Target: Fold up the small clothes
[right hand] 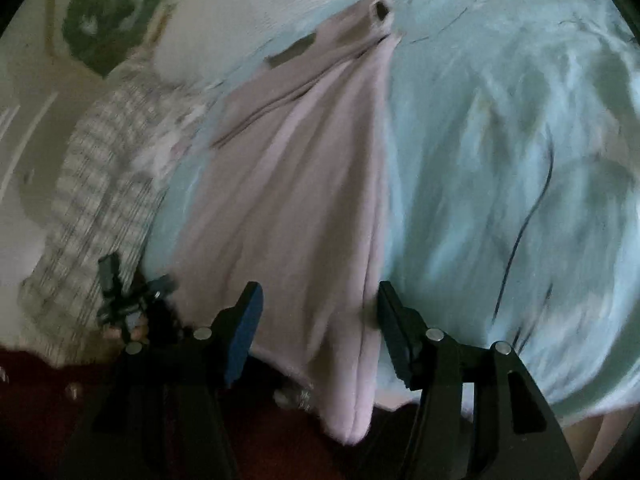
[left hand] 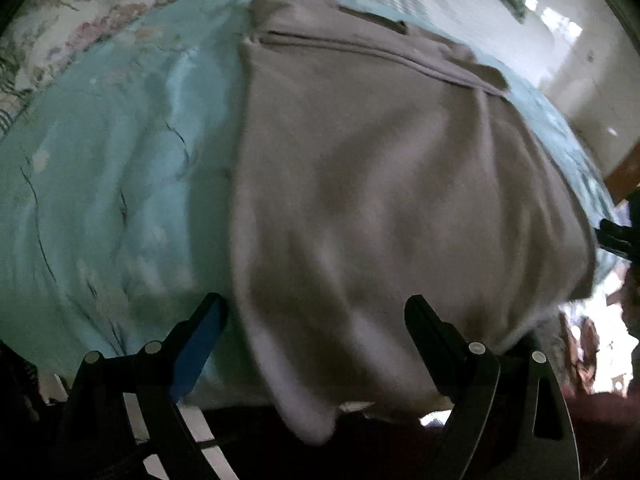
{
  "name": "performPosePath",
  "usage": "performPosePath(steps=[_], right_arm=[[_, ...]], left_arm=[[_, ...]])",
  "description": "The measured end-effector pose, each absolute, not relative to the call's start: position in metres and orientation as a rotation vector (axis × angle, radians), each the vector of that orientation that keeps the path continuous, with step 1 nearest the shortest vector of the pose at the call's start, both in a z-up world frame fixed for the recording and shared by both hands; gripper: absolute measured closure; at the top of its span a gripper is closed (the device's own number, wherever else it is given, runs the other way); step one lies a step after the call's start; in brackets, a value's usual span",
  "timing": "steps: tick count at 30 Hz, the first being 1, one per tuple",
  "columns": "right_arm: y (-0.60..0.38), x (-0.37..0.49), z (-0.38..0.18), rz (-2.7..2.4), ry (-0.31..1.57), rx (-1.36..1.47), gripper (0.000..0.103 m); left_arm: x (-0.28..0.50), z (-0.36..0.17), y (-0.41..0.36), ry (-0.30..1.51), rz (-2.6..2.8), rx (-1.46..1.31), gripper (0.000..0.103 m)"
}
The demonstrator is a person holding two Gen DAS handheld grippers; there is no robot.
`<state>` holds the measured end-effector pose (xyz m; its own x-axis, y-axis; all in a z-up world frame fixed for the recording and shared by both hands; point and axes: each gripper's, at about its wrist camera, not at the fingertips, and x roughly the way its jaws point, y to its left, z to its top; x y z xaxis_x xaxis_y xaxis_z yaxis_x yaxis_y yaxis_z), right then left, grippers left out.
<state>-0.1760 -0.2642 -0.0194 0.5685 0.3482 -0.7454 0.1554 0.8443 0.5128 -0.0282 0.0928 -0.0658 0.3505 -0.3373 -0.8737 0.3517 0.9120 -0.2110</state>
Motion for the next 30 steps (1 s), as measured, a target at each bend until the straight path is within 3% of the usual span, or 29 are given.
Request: performPosePath(steps=[5, 10, 14, 16, 21, 30], right_arm=[[-0.250, -0.192, -0.036, 0.138, 1.027, 0.560, 0.044], [-0.249, -0.186, -0.040, 0.169, 0.970, 0.599, 0.044], [-0.240, -0.178, -0.044, 0.203, 0.979, 0.583, 0.056], [-0.237, -0.177, -0.048, 0.212, 0.992, 0.581, 0.065], [-0.233, -0.177, -0.049, 0.191, 1.001, 0.572, 0.087], [-0.235, -0.180, -0.007, 0.292, 0.813, 0.668, 0.092]], left_arm=[[-0.052, -0.080, 0.112, 1.171, -0.484, -0.042, 0.013], [-0.049, -0.093, 0.123, 1.208, -0.531, -0.147, 0.026], [-0.048, -0.097, 0.127, 1.201, -0.574, -0.179, 0.035], [-0.049, -0.097, 0.134, 1.201, -0.600, -0.190, 0.059], [-0.045, -0.100, 0.139, 1.202, -0.602, -0.193, 0.097], [-0.051, -0.051, 0.142, 1.070, -0.631, -0.248, 0.099]])
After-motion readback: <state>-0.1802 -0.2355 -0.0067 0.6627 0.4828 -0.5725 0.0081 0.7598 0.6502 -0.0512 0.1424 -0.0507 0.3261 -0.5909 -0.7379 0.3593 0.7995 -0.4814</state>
